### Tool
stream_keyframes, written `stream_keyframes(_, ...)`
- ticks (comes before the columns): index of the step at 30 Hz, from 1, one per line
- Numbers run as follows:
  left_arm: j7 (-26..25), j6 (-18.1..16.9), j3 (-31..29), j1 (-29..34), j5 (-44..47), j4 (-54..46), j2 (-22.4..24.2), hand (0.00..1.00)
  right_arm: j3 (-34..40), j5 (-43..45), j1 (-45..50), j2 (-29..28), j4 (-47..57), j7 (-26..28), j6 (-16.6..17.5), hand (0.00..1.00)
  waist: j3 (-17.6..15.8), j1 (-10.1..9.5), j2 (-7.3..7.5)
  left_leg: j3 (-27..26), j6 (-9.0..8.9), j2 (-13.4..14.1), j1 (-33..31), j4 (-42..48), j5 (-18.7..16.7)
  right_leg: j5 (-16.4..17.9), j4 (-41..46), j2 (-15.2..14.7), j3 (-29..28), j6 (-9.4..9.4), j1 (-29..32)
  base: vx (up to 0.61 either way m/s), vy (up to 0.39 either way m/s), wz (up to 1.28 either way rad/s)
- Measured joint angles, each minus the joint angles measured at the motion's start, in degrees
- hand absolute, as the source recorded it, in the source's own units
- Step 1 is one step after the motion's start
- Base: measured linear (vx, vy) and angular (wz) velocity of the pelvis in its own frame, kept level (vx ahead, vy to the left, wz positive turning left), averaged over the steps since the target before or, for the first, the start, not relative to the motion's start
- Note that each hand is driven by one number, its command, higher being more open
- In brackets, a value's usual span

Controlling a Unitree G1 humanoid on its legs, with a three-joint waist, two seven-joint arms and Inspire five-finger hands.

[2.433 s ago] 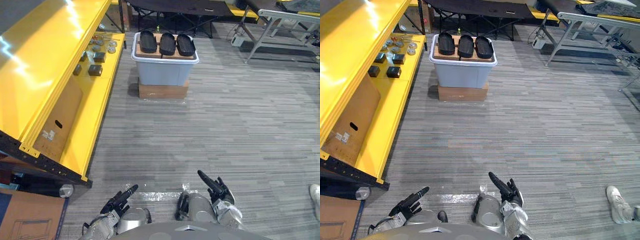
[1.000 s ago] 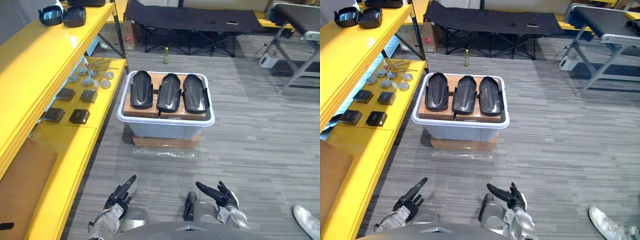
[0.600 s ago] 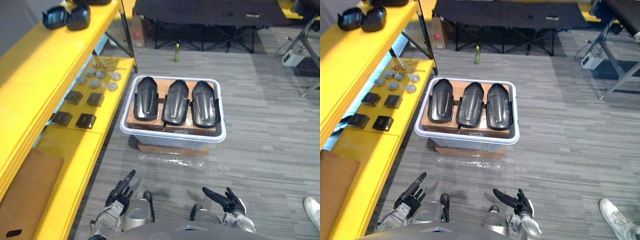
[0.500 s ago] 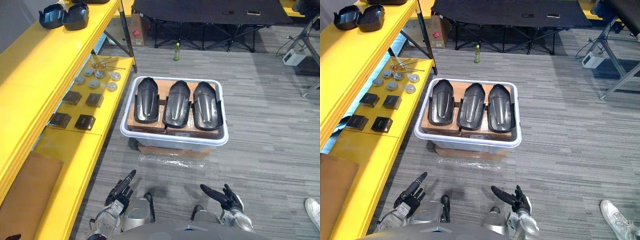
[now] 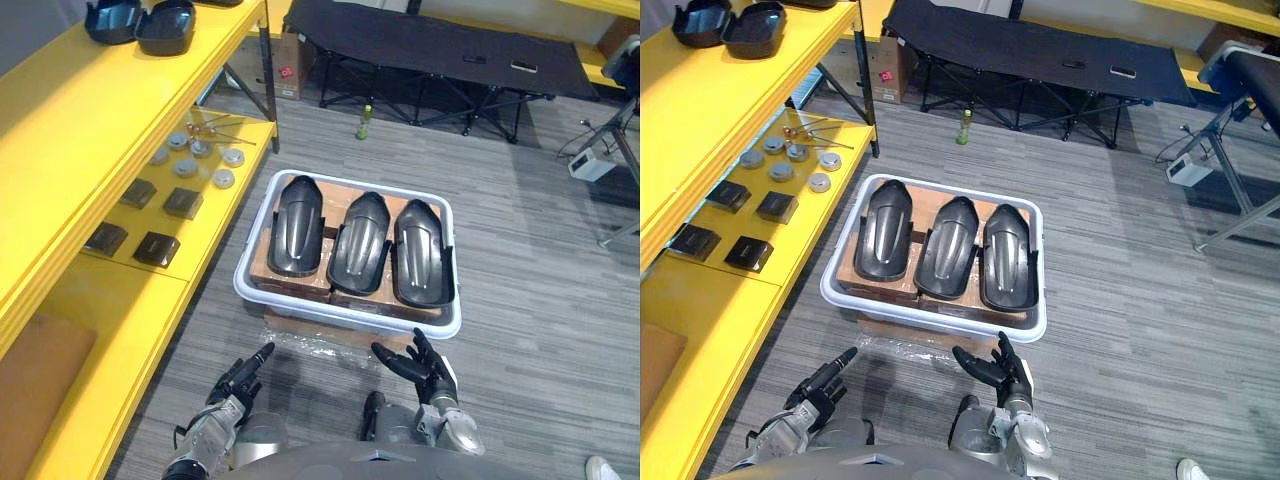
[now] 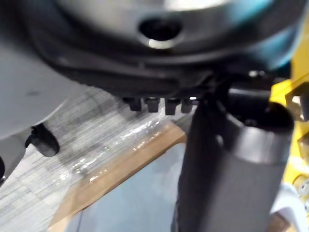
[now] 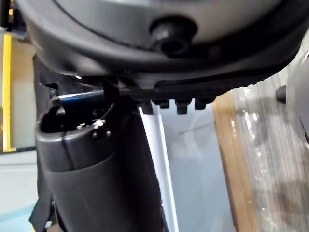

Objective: Walk over and take three plastic housings, then place them on the shelf

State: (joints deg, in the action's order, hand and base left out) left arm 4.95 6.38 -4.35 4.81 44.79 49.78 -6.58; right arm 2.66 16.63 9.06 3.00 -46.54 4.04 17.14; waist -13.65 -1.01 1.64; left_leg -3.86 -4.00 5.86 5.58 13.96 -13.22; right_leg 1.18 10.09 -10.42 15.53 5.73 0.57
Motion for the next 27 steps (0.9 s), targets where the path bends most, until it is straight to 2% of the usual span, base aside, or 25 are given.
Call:
stream_keyframes(1,0.0,0.0,0.0,0.0,-0.1,0.1,0.6,1.0,-0.1,-0.1,0.4,0.8,0.0,-0.5,0.0,1.0,0.4,-0.01,-0.66,-0.4,-0.43,0.9,0.2,0.0,-0.3,-1.0,-1.9,1.2,0.1,-0.24,-1.0,0.07,-0.076,-0.11)
stream_keyframes(4,0.4,-0.2,-0.5,0.0,-0.4,0.3,1.3,1.0,-0.7,-0.2,1.2,1.7,1.1,-1.7,0.0,1.0,0.5,-0.2,-0.74,-1.1,-0.68,1.7,1.4,-0.5,-0.4,-2.8,-6.2,2.6,-0.1,-0.39,-3.6,0.02,-0.031,-0.13)
stream_keyframes(9,0.4,-1.3,-0.6,0.3,-1.4,0.3,1.5,1.0,-0.9,0.4,3.8,1.5,16.6,-5.2,0.0,1.0,0.6,-0.2,-0.43,-3.7,-0.78,1.3,0.6,-1.2,-0.3,-7.5,-13.2,3.3,-2.0,-0.37,-3.9,-0.04,0.017,-0.27)
stream_keyframes(11,0.4,-1.4,-0.6,0.3,-2.3,0.3,1.5,1.0,-0.7,0.7,5.3,1.3,21.7,-6.1,0.0,1.0,0.5,-0.06,-0.41,-3.9,-0.78,1.3,0.7,-1.5,-0.3,-7.7,-13.5,3.4,-2.2,-0.4,-3.9,-0.06,0.008,-0.07)
stream_keyframes(14,0.4,-1.4,-1.0,0.7,-2.5,0.3,1.3,1.0,0.7,2.9,8.8,1.2,29.4,-4.5,-0.4,1.0,0.7,0.14,-0.11,-4.9,-0.84,1.4,1.0,-2.9,-0.3,-8.5,-14.5,3.6,-3.0,-0.47,-3.6,-0.04,0.003,-0.1)
stream_keyframes(17,0.5,-1.4,-1.1,1.6,-2.7,0.2,0.8,1.0,2.0,5.5,10.1,1.3,30.2,-0.1,-1.3,1.0,0.9,1.43,0.4,-6.0,-0.85,1.4,1.3,-3.4,-0.3,-8.7,-14.5,3.7,-3.5,-0.37,-3.3,-0.02,0.01,-0.16)
stream_keyframes(20,0.6,-1.4,-1.7,1.6,-4.6,0.3,0.4,1.0,1.9,8.7,12.9,1.3,31.4,2.4,-1.4,1.0,0.9,1.61,0.51,-7.0,-0.84,1.3,2.0,-3.6,-0.3,-8.8,-14.5,3.7,-4.8,-0.27,-3.2,-0.01,0.015,-0.17)
stream_keyframes(23,1.1,-1.4,-3.5,2.2,-4.9,0.3,0.4,1.0,2.2,9.4,14.4,1.2,33.3,1.6,-1.4,1.0,0.9,2.75,0.92,-7.0,-0.84,1.3,2.0,-3.7,-0.3,-8.8,-14.5,3.7,-4.7,-0.26,-3.1,0.0,0.005,-0.02)
stream_keyframes(27,1.6,-1.3,-3.5,2.2,-5.1,0.3,-0.4,1.0,7.4,8.8,12.2,1.2,36.2,-3.7,-1.3,1.0,0.4,2.71,1.75,-6.9,-0.85,1.3,0.8,-2.8,-0.3,-8.9,-14.5,3.7,-4.8,-0.12,-2.4,-0.01,0.001,0.0)
